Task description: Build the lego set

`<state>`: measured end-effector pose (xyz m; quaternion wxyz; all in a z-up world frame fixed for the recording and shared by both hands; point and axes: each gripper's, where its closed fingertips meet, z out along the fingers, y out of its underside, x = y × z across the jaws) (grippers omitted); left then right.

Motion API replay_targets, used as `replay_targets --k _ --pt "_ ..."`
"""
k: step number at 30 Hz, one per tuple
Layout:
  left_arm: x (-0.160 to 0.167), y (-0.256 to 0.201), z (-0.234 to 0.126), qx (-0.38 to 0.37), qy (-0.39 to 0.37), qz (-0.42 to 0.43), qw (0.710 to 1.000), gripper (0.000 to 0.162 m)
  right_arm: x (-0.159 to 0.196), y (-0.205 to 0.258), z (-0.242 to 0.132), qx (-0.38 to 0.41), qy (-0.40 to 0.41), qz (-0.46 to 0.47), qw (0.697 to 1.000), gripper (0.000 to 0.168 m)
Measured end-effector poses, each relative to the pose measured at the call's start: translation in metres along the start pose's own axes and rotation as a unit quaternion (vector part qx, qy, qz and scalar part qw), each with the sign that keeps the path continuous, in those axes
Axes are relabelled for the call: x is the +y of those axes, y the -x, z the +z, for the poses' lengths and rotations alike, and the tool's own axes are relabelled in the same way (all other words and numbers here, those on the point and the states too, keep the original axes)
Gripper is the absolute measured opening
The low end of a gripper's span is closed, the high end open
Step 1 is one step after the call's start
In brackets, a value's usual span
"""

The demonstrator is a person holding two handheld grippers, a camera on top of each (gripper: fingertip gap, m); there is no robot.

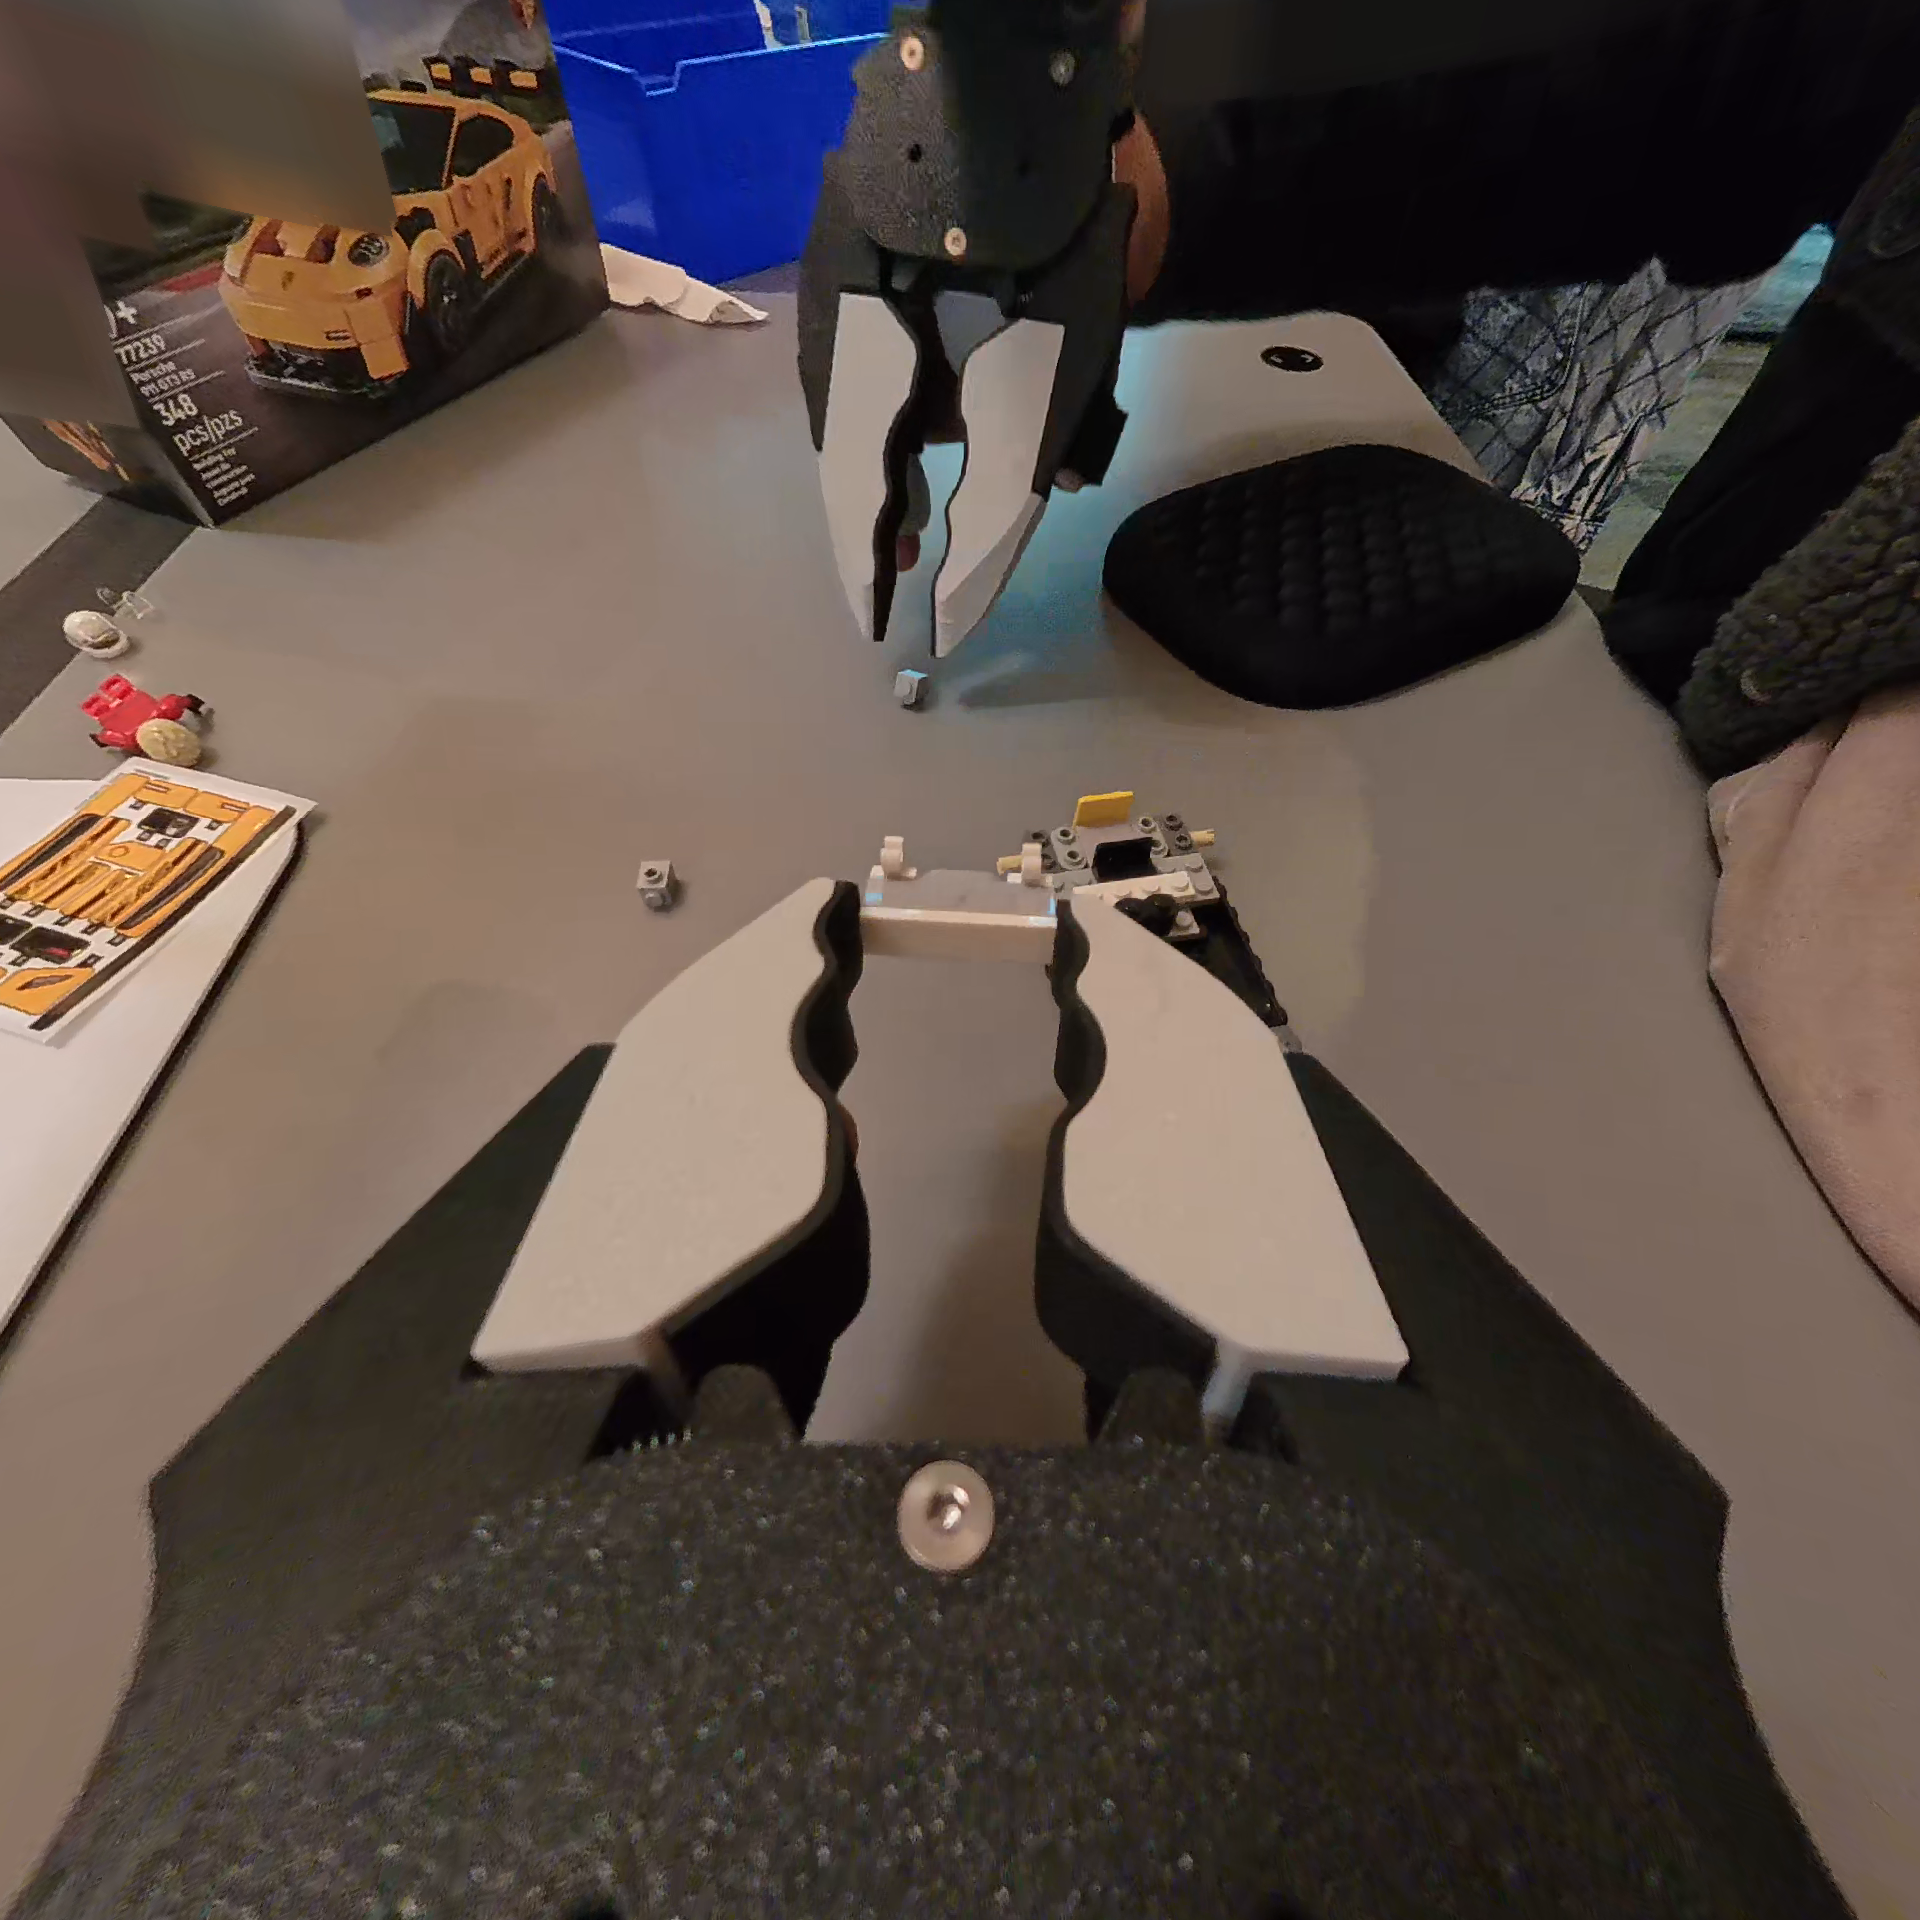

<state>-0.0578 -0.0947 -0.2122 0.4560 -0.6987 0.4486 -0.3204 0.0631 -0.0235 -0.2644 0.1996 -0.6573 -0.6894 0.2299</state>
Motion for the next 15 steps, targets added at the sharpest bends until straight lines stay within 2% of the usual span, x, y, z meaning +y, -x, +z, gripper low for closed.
replay_targets --k 5,11,13,15 --pt "0.001 -0.005 0.002 0.014 -0.003 0.002 1.0 0.035 0.005 0.004 0.01 0.011 -0.031 -0.002 0.999 0.018" --pt "0.003 -0.007 0.004 0.02 -0.004 0.004 1.0 0.035 0.001 0.002 0.014 0.017 -0.032 -0.02 0.999 0.013" --pt "-0.005 -0.007 0.001 0.022 -0.029 0.0 0.999 0.035 -0.026 0.011 0.003 0.006 -0.099 -0.016 0.995 0.01" --pt "-0.018 -0.01 -0.004 0.031 -0.071 -0.004 0.997 0.035 -0.07 0.023 -0.018 0.003 -0.197 -0.028 0.98 0.007"
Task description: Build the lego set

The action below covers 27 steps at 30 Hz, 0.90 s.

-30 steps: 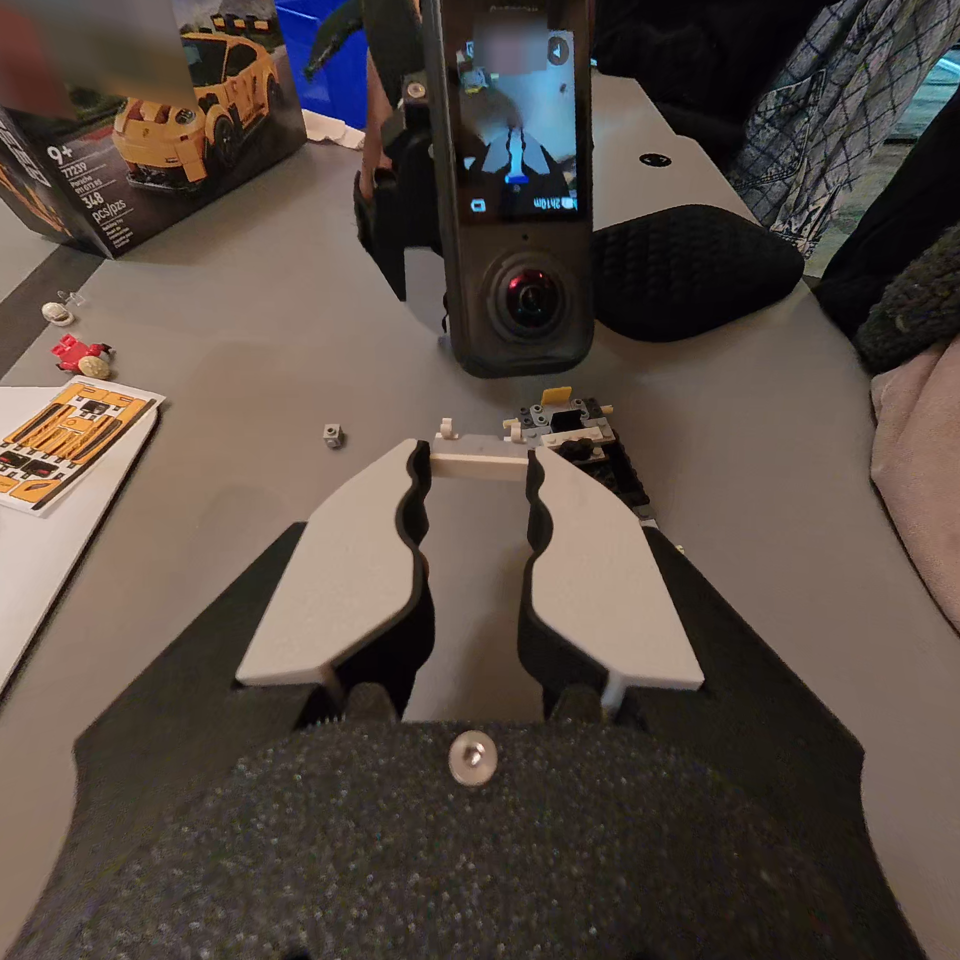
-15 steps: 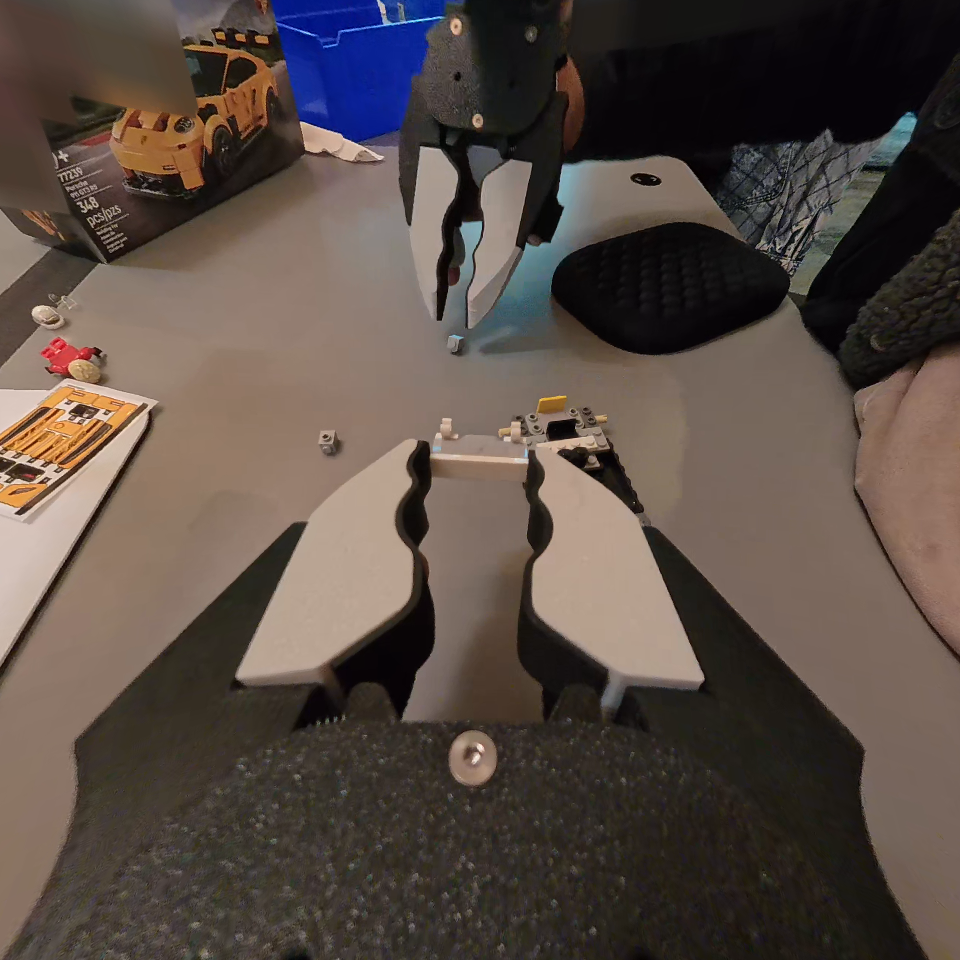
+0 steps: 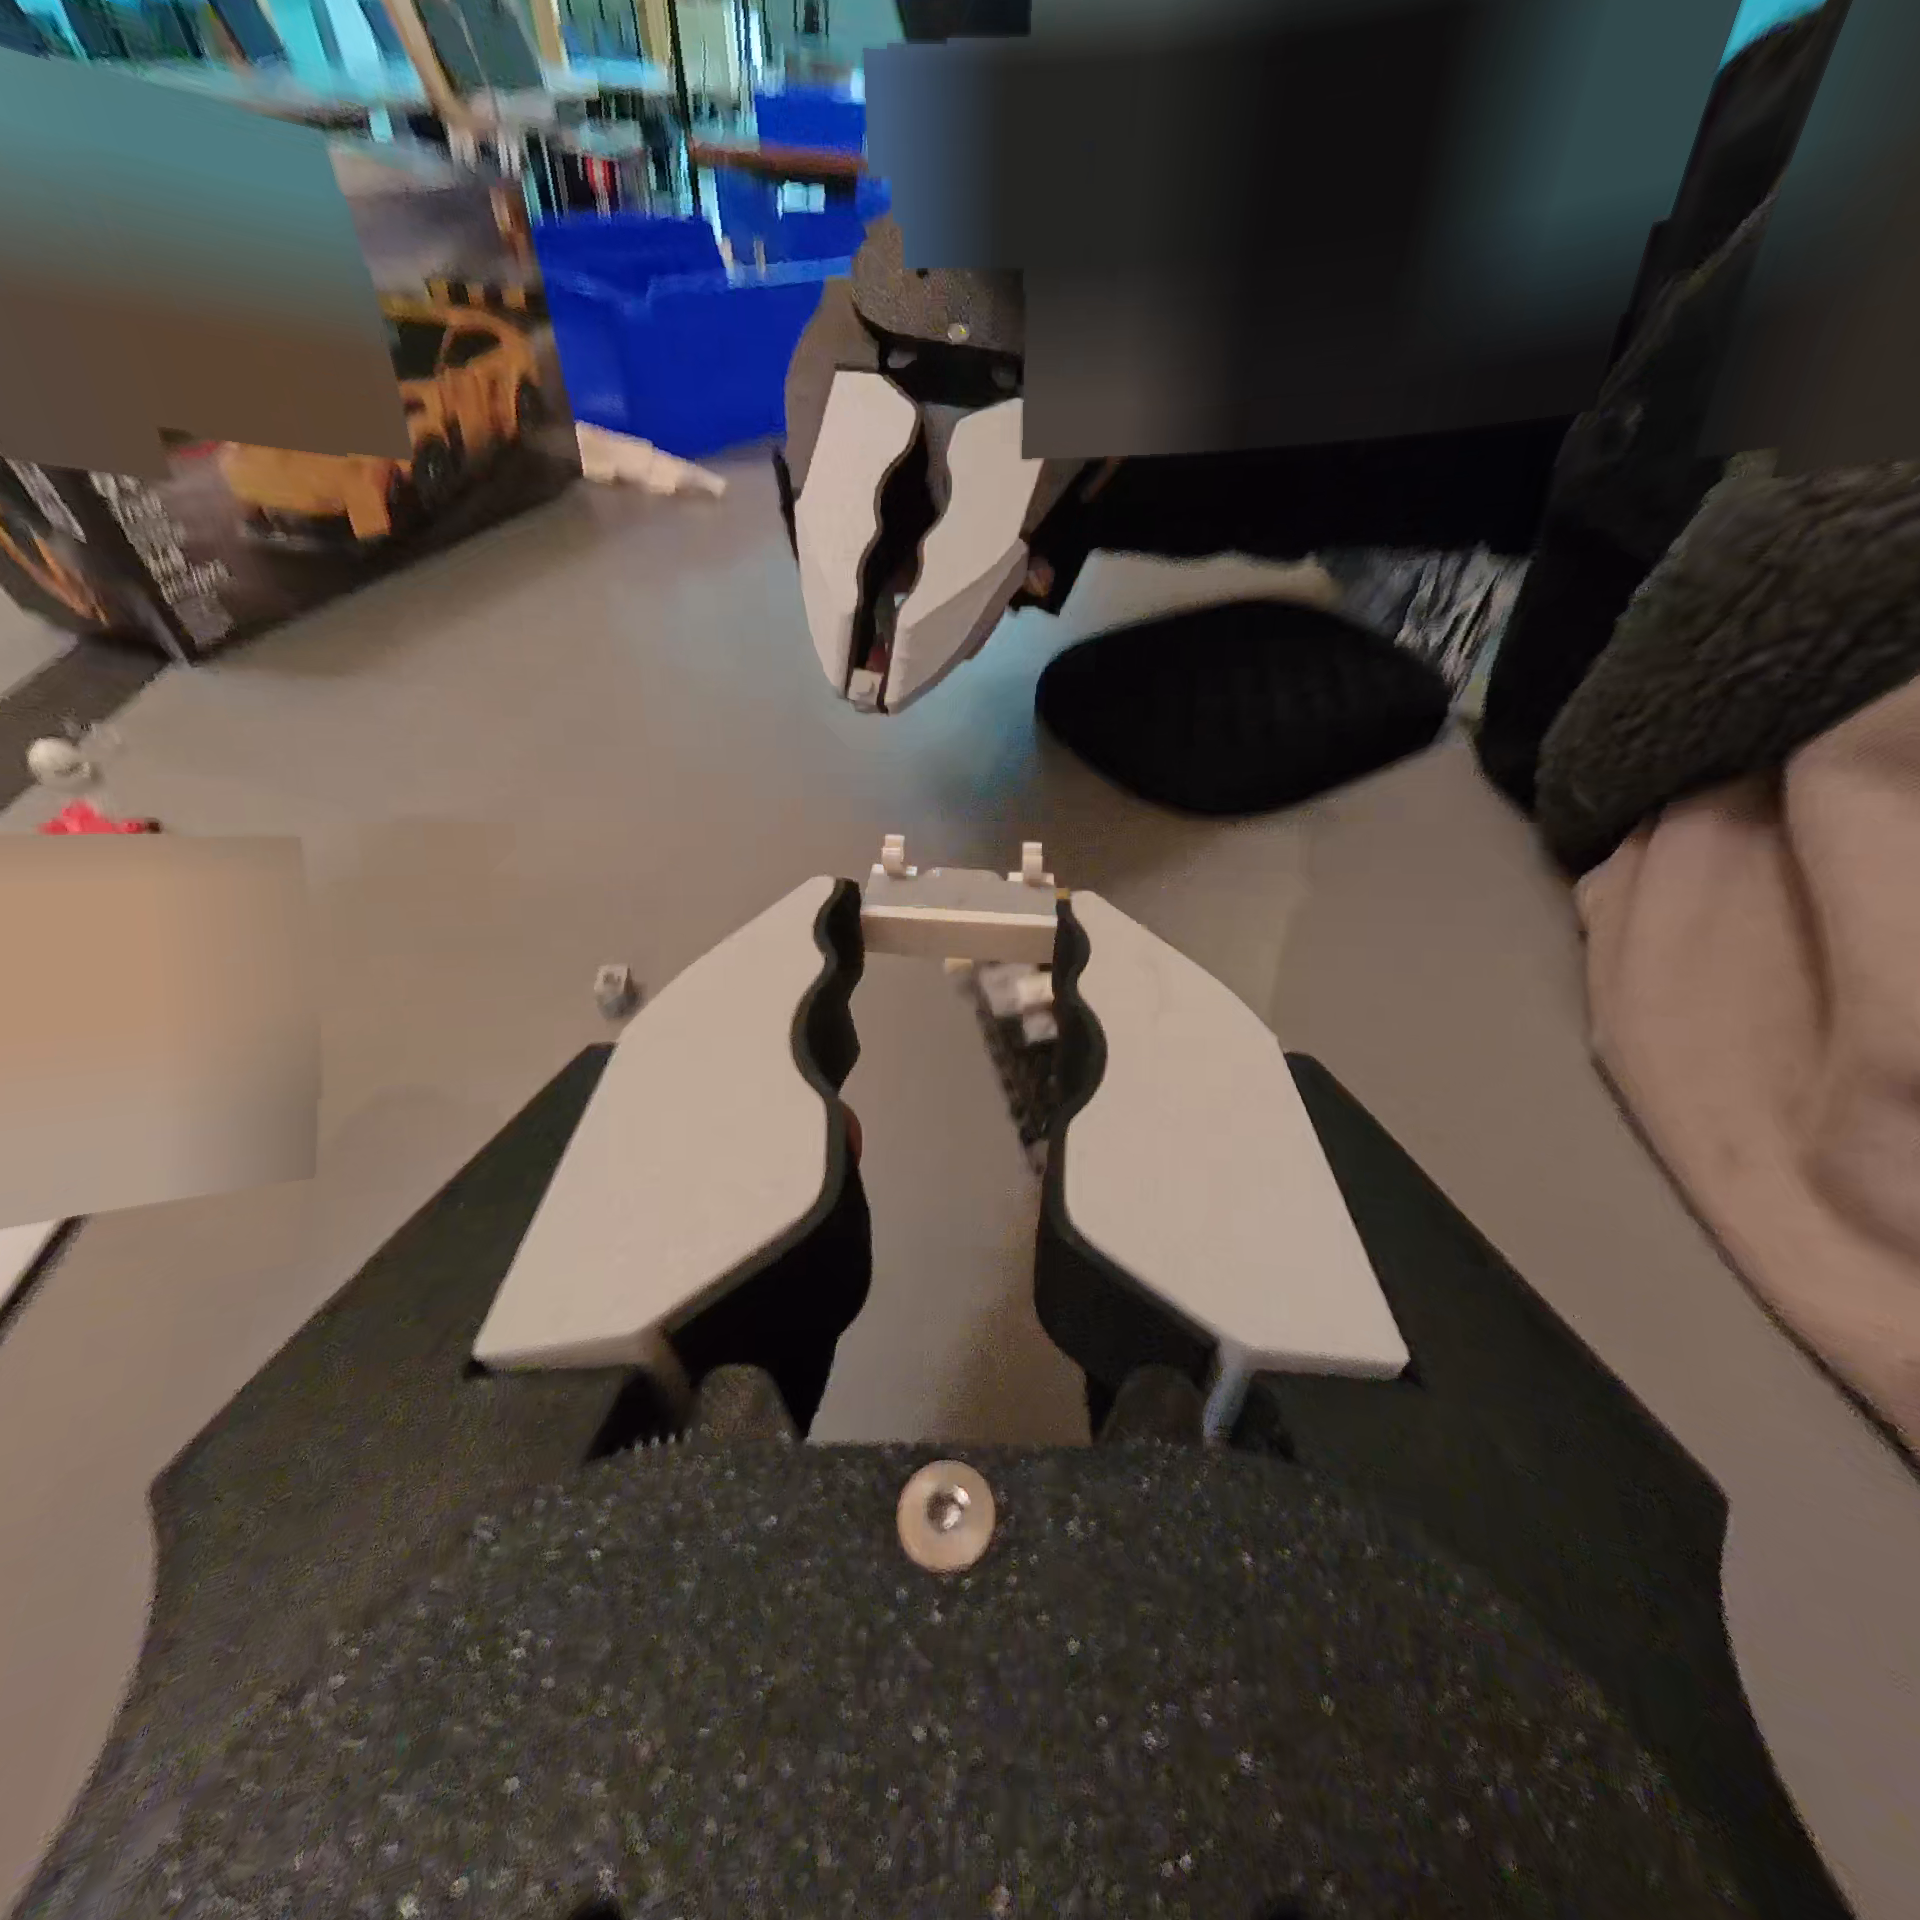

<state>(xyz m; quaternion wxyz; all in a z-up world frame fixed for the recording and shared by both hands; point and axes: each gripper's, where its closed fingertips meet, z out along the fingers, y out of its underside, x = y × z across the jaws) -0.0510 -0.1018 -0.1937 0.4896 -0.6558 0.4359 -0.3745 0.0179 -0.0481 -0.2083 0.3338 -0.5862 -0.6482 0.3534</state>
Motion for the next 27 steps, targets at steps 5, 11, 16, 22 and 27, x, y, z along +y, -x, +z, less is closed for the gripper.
replay_targets --k 5,11,16,22,27 --pt "-0.049 -0.01 -0.015 0.016 -0.137 0.0 0.99 0.035 -0.105 0.03 -0.005 -0.015 -0.221 -0.049 0.974 0.007" --pt "-0.083 -0.024 -0.026 0.007 -0.2 0.023 0.98 0.035 -0.138 0.049 0.003 -0.051 -0.298 -0.04 0.952 0.007" --pt "-0.094 -0.036 -0.024 0.002 -0.207 0.032 0.978 0.035 -0.147 0.066 -0.01 -0.066 -0.305 -0.051 0.949 0.006" --pt "-0.111 -0.059 -0.025 -0.012 -0.218 0.067 0.974 0.035 -0.15 0.084 -0.014 -0.074 -0.293 -0.073 0.951 0.007" --pt "-0.114 -0.068 -0.028 -0.012 -0.199 0.097 0.975 0.036 -0.153 0.092 -0.018 -0.08 -0.293 -0.081 0.949 0.007"
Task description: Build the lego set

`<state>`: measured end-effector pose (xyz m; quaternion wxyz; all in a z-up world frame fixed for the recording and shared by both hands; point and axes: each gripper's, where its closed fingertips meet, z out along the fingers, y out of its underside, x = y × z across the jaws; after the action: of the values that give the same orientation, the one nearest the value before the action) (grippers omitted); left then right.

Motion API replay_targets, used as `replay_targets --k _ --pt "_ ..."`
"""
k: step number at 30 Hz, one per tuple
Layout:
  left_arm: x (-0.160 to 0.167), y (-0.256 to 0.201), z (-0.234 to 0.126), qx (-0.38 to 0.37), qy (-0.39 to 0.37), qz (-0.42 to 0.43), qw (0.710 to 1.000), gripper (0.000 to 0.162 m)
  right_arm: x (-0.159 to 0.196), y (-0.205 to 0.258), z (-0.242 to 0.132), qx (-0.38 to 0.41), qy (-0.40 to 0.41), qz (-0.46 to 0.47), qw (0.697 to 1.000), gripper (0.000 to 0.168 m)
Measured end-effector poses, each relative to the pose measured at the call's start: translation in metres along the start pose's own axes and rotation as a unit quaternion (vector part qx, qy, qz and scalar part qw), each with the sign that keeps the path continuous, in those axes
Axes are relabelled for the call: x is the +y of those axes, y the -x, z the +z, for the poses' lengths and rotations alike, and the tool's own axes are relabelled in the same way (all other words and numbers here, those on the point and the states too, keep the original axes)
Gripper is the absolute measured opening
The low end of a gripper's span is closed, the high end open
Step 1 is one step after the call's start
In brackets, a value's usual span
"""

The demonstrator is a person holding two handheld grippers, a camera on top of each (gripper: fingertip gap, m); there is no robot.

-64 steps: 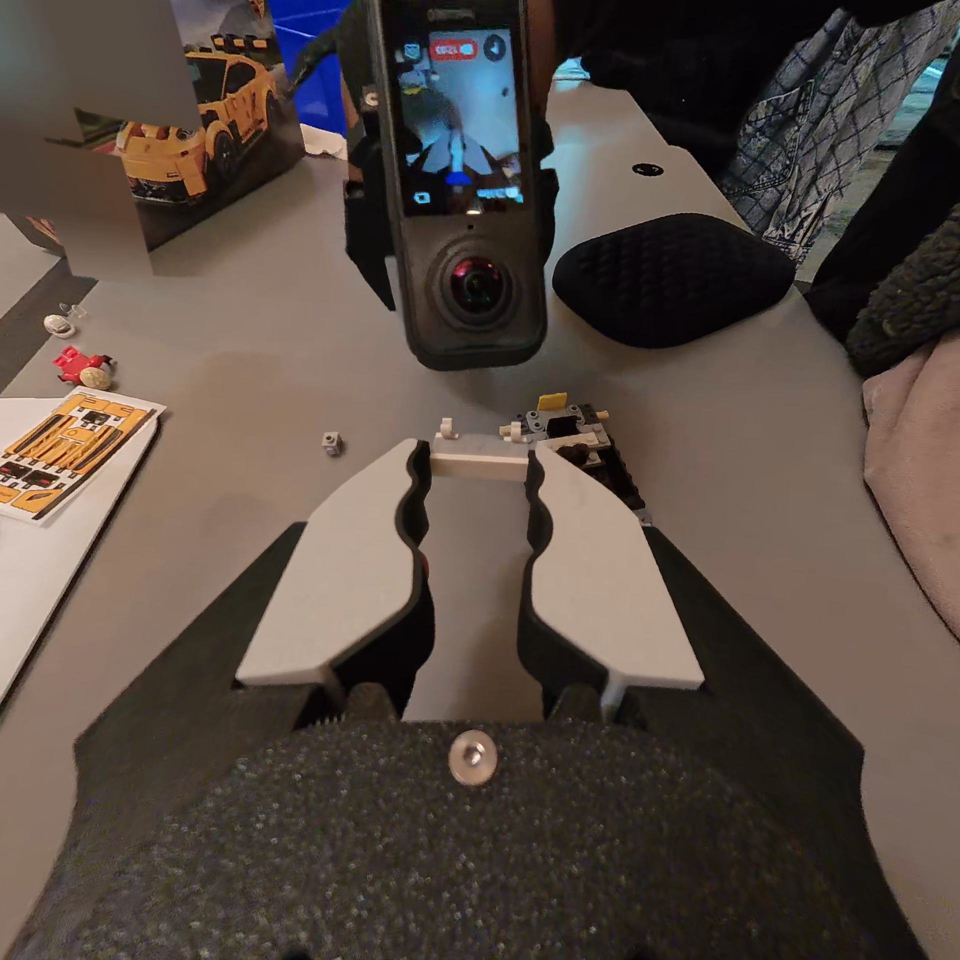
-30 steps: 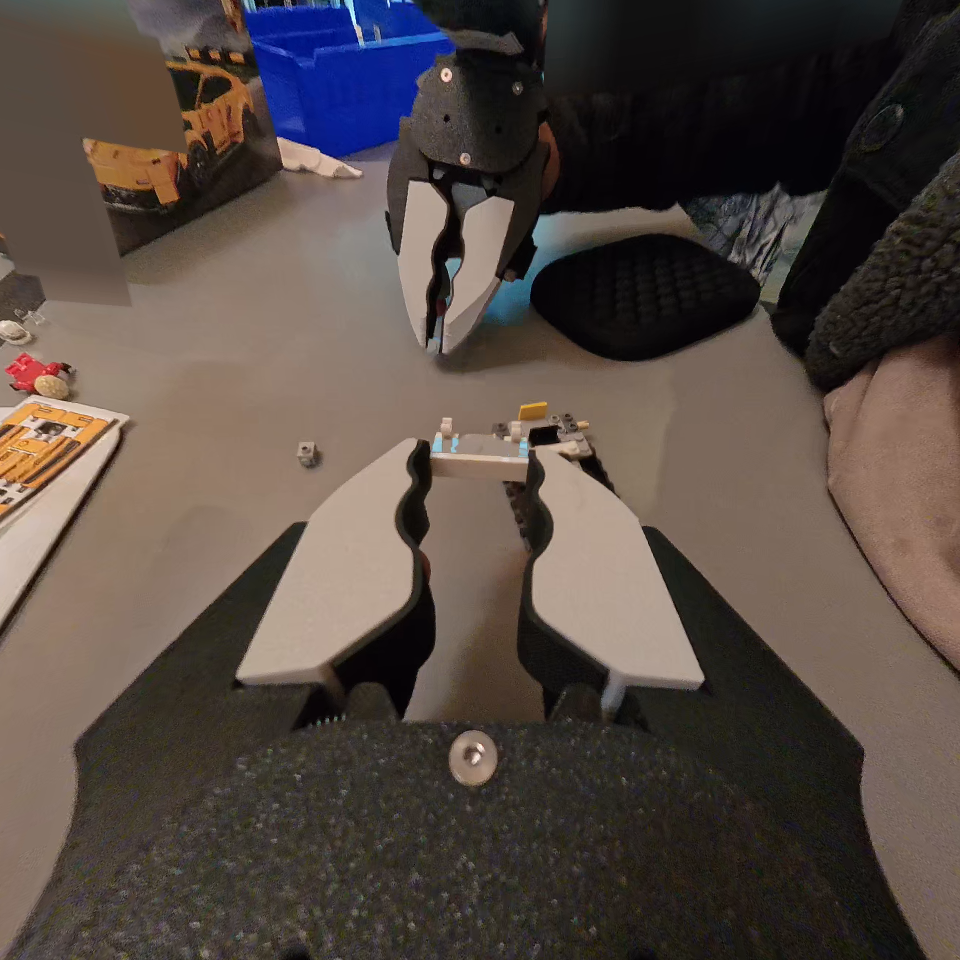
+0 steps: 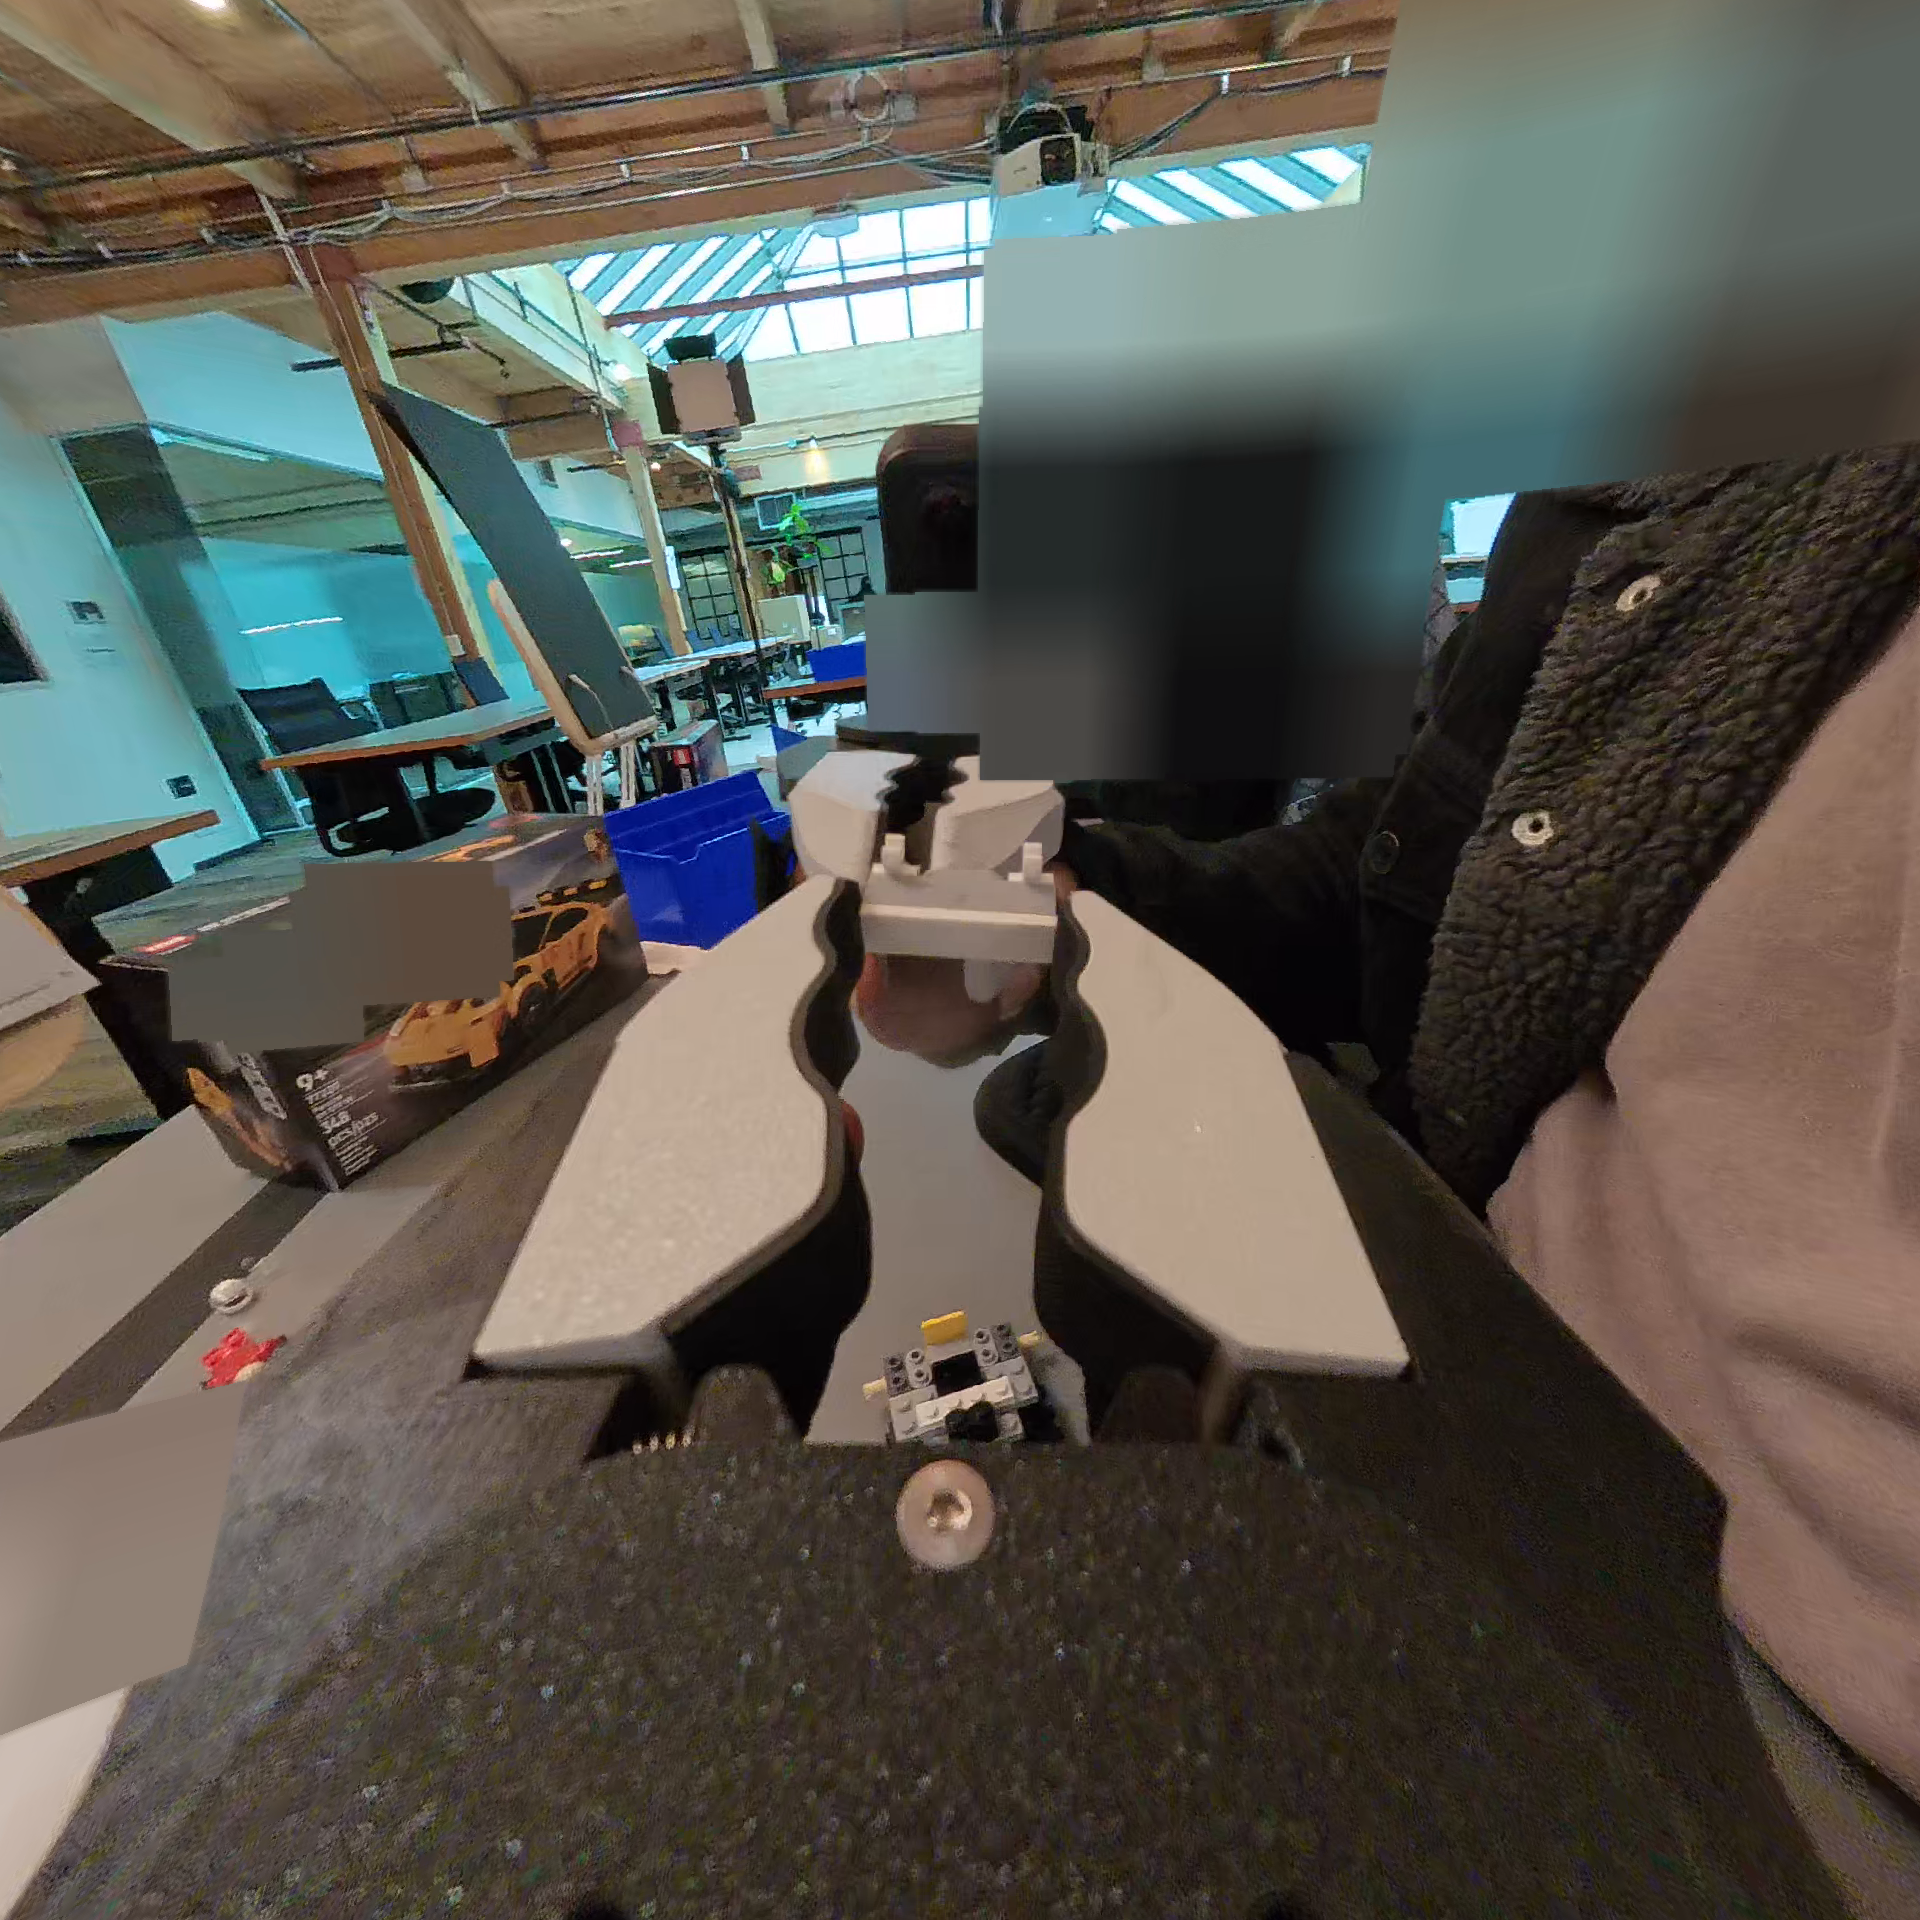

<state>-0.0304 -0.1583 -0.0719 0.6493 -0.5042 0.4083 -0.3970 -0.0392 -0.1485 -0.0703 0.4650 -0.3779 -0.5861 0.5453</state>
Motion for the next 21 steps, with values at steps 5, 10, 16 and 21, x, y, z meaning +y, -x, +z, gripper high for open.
replay_targets --k 5,10,16,21 --pt "0.008 -0.001 -0.003 0.004 0.02 0.003 1.0 0.035 0.002 0.003 0.001 -0.001 0.003 -0.001 1.0 0.007" --pt "0.016 -0.002 -0.004 0.007 0.028 -0.005 1.0 0.035 0.009 0.003 0.003 -0.002 0.014 0.0 1.0 0.007" --pt "0.023 0.0 -0.005 0.01 0.035 -0.01 0.999 0.036 0.017 0.001 0.003 -0.006 0.022 0.012 1.0 0.007" --pt "0.03 0.002 -0.004 0.003 0.045 -0.007 0.999 0.036 0.025 -0.001 0.002 -0.008 0.032 0.018 0.999 0.007"
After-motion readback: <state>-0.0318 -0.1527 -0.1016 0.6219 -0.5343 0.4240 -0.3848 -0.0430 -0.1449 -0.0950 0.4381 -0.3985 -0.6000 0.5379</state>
